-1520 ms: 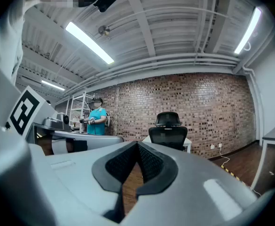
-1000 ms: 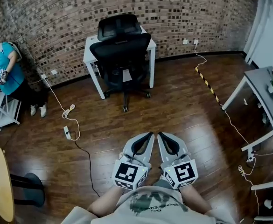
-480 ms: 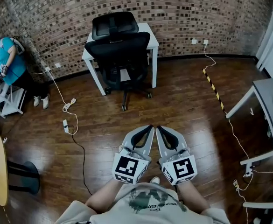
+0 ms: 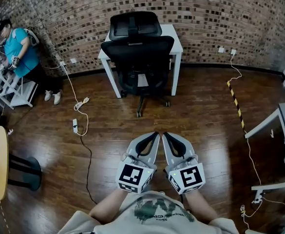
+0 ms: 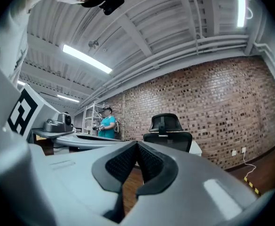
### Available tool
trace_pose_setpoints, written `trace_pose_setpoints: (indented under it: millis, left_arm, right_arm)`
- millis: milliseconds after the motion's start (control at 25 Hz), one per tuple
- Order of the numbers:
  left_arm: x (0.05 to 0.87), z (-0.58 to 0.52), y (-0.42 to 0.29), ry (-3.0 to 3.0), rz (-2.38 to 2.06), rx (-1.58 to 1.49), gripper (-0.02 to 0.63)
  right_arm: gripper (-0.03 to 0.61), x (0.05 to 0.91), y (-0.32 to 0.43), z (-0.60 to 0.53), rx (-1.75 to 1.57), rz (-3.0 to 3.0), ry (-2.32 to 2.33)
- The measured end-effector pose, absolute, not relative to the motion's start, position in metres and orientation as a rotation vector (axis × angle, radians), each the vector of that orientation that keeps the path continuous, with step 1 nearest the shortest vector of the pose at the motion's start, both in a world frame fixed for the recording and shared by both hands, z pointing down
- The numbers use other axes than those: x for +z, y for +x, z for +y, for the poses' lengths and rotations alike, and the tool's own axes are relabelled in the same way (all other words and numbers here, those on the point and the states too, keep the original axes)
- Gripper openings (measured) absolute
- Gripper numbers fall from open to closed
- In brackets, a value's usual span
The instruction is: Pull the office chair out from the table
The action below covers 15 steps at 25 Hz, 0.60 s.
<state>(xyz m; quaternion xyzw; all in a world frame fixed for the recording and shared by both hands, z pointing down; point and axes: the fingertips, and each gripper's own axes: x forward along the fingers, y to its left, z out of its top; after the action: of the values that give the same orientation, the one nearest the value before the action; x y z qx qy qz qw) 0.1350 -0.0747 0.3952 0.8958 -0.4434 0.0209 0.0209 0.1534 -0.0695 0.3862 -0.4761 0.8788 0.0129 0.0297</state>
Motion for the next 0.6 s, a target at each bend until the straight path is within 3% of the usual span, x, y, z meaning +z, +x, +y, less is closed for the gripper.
trace_pose_setpoints:
  millis: [600]
  left_arm:
    - [0.384, -0.236, 0.075, 2.763, -1.322, -0.017, 0.014]
  right_arm:
    - [0.002, 0.378, 0.093, -0.23, 0.079, 2.741, -1.52]
